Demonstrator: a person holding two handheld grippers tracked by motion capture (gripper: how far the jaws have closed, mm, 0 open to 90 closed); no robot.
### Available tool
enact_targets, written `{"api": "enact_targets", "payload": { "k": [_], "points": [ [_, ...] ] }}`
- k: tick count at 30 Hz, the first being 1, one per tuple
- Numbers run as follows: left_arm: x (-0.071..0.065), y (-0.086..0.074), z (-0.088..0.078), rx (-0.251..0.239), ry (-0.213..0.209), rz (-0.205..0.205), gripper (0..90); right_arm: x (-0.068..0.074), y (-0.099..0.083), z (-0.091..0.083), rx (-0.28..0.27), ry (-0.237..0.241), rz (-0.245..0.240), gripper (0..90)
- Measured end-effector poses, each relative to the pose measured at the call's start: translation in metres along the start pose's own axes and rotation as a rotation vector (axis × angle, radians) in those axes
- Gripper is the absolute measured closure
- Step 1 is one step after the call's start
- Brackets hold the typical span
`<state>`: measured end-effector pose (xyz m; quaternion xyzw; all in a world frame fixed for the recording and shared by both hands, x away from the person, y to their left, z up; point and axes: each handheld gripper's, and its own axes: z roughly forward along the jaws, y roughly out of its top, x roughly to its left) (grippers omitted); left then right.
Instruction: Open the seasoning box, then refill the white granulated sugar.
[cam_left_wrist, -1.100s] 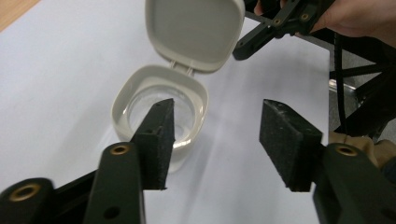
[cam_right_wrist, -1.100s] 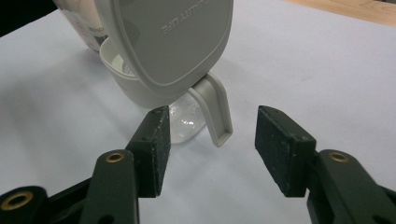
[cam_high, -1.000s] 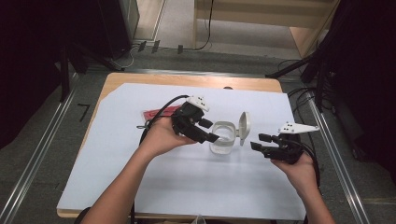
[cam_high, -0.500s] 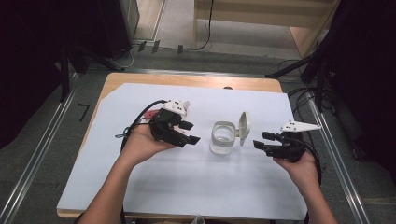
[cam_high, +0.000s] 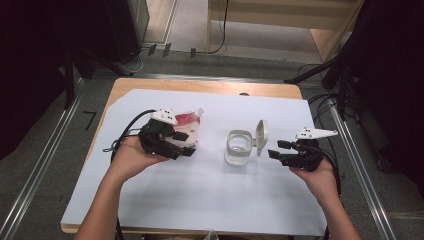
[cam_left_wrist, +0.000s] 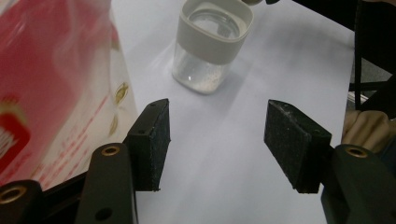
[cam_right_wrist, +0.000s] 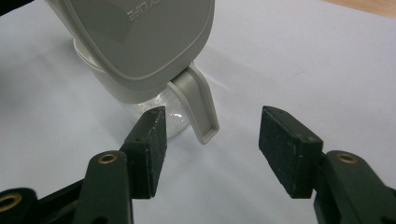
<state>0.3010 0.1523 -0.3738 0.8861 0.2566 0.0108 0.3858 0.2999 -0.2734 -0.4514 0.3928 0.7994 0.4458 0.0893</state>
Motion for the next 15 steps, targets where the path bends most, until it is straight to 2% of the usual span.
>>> {"api": "enact_targets", "payload": {
  "k": [4, 9, 13, 15],
  "points": [
    [0.007, -0.007, -0.007, 0.009, -0.015, -0.002, 42.7, 0.001, 0.001, 0.003, 0.006, 0.008, -0.001, 42.9],
    [0.015, -0.014, -0.017, 0.004, 0.005, -0.033, 43.4, 0.001, 0.003, 0.006, 0.009, 0.01, 0.008, 43.2],
    [0.019, -0.02, -0.027, 0.02, 0.009, -0.022, 44.4, 0.001, 0.003, 0.007, 0.015, 0.01, 0.003, 43.2],
    [0.021, -0.024, -0.034, 0.013, 0.013, -0.03, 44.9, 0.001, 0.003, 0.007, 0.021, 0.007, -0.002, 43.2]
  ]
}}
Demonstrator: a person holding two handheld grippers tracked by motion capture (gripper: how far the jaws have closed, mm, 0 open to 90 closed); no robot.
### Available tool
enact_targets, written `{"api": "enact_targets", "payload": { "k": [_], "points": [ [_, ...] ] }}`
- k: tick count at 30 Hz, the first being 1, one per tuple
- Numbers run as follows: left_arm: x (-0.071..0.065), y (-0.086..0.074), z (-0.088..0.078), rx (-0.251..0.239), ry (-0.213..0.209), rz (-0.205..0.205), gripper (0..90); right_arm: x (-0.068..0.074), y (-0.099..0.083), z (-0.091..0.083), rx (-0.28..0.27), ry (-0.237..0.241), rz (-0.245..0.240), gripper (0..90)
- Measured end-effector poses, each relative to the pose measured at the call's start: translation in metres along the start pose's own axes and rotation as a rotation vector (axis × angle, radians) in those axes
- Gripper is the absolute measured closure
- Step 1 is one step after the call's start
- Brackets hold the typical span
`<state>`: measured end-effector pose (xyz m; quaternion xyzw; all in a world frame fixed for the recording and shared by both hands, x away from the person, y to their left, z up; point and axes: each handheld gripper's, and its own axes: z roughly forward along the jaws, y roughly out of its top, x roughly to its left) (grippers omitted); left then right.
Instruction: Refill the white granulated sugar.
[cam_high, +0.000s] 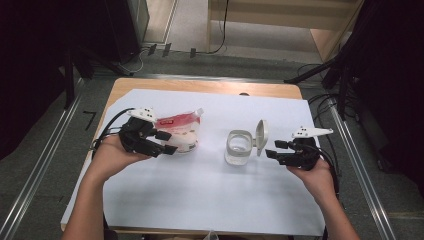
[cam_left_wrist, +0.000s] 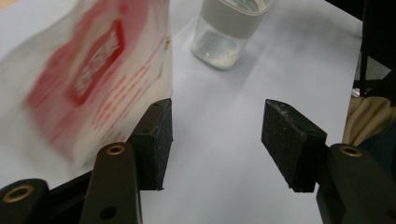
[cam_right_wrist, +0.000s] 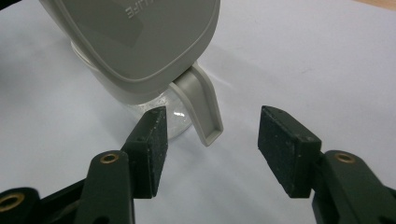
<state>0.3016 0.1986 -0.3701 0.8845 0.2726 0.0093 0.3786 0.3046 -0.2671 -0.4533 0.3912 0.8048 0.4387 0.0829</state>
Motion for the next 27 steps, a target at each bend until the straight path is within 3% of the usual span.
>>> {"api": "enact_targets", "payload": {
  "k": [5, 9, 14, 16, 21, 27],
  "points": [
    [0.006, -0.01, -0.017, -0.006, 0.037, -0.023, 45.5, 0.0, 0.0, 0.0, 0.001, 0.0, -0.003, 43.3],
    [0.011, -0.017, -0.029, -0.011, 0.038, -0.044, 46.4, 0.0, 0.0, 0.001, 0.007, 0.004, -0.004, 43.6],
    [0.024, -0.027, -0.034, 0.031, 0.018, -0.101, 49.6, 0.0, 0.001, 0.003, 0.01, 0.006, -0.015, 43.6],
    [0.031, -0.029, -0.032, 0.052, 0.03, -0.121, 49.2, 0.001, 0.001, 0.004, 0.014, 0.006, -0.015, 43.7],
    [0.042, -0.023, -0.03, 0.014, 0.054, -0.092, 48.9, 0.002, 0.0, 0.005, 0.023, 0.001, -0.022, 43.7],
    [0.048, -0.008, -0.017, 0.004, 0.014, -0.046, 52.5, 0.004, -0.001, 0.004, 0.023, -0.005, -0.013, 43.8]
  ]
}}
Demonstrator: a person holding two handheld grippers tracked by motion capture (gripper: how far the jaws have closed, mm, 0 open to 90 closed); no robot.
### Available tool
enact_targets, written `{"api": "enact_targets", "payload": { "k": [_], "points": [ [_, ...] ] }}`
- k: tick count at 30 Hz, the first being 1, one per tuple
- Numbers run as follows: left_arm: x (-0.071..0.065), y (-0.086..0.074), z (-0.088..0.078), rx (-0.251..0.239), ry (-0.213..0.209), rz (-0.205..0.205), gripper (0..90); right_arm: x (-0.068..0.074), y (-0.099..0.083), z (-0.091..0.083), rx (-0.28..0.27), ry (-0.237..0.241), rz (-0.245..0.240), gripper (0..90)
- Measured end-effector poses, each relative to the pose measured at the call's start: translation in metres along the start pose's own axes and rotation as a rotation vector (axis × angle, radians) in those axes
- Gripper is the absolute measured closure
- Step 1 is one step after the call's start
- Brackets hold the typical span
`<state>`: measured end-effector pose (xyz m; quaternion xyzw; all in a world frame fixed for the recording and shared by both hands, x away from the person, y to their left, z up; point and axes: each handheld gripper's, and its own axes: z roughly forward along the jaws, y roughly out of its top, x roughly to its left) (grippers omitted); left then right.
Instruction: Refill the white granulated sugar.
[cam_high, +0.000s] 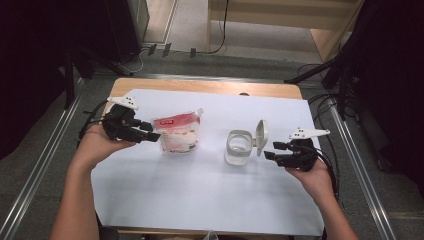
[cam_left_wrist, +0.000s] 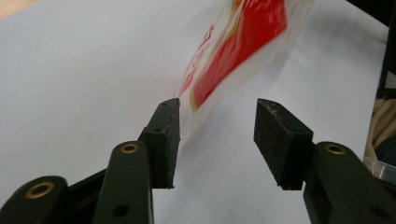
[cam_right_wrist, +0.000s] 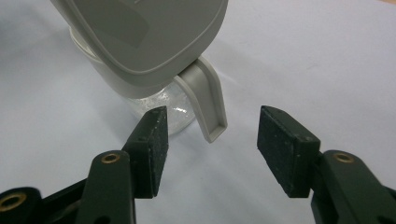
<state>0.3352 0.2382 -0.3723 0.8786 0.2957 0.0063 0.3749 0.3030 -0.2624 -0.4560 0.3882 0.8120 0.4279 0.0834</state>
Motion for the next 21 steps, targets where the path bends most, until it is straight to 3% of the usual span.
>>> {"api": "enact_targets", "payload": {
  "k": [7, 11, 14, 18, 21],
  "points": [
    [0.005, 0.013, 0.018, 0.011, -0.017, 0.016, 60.0, 0.003, -0.005, -0.002, 0.001, -0.006, -0.002, 43.8],
    [0.008, 0.016, 0.023, -0.007, -0.042, 0.011, 67.8, 0.004, -0.007, -0.005, 0.001, -0.008, -0.005, 43.8],
    [0.008, 0.019, 0.027, -0.004, -0.047, 0.032, 71.5, 0.005, -0.008, -0.006, 0.001, -0.01, -0.001, 43.8],
    [0.006, 0.02, 0.032, -0.003, -0.018, 0.052, 78.1, 0.008, -0.009, -0.006, 0.006, -0.009, -0.001, 44.0],
    [0.006, 0.021, 0.033, 0.004, -0.028, 0.05, 83.0, 0.009, -0.008, -0.005, 0.005, -0.002, -0.012, 44.3]
  ]
}}
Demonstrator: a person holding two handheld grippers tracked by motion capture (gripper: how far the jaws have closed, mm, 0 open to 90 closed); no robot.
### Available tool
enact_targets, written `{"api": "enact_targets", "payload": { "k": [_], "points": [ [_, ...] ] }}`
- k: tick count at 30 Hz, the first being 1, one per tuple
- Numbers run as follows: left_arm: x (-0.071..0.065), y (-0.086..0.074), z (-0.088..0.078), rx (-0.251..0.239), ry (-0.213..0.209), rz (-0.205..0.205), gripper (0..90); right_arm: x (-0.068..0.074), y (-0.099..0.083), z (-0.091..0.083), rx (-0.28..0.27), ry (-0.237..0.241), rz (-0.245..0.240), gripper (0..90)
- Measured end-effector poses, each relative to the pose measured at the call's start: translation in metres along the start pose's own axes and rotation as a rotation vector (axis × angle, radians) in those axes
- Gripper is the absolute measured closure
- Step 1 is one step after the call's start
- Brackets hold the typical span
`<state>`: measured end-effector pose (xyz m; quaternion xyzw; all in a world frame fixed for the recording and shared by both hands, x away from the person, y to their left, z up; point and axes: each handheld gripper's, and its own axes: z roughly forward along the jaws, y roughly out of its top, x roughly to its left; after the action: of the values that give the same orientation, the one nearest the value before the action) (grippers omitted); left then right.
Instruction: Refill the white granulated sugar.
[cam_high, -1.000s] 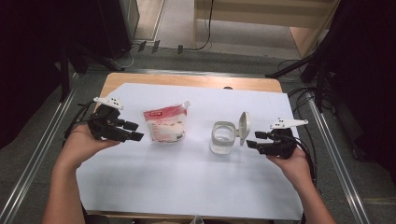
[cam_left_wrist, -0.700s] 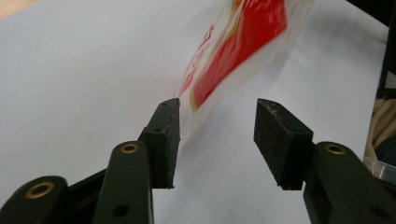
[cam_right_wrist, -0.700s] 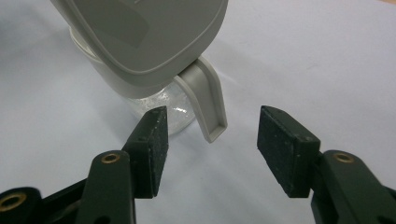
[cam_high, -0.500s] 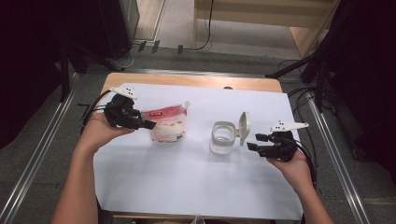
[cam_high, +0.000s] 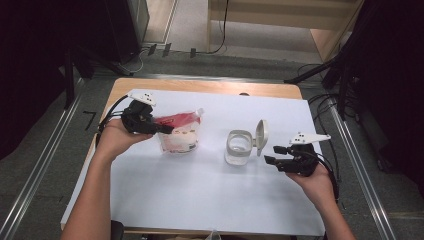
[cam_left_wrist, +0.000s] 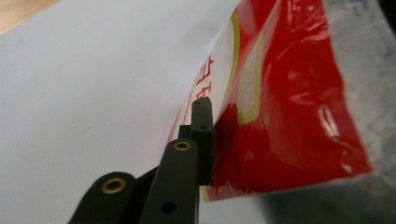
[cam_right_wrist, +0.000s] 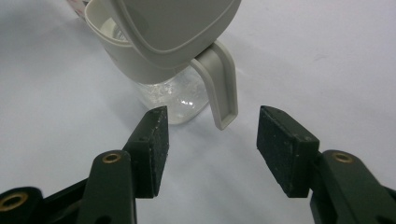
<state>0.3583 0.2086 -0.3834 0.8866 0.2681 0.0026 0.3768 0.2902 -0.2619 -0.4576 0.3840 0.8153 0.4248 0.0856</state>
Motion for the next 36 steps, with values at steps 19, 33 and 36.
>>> {"api": "enact_targets", "payload": {
  "k": [19, 33, 36],
  "points": [
    [-0.016, 0.025, -0.001, 0.031, -0.013, -0.206, 90.0, 0.024, 0.004, -0.015, -0.017, 0.074, -0.054, 52.2],
    [-0.039, 0.045, -0.013, -0.003, -0.033, -0.203, 90.0, 0.078, 0.013, -0.007, -0.019, 0.196, -0.149, 54.1],
    [-0.046, 0.051, -0.015, -0.001, -0.036, -0.187, 90.0, 0.088, 0.018, 0.0, -0.028, 0.218, -0.155, 53.4]
  ]
}}
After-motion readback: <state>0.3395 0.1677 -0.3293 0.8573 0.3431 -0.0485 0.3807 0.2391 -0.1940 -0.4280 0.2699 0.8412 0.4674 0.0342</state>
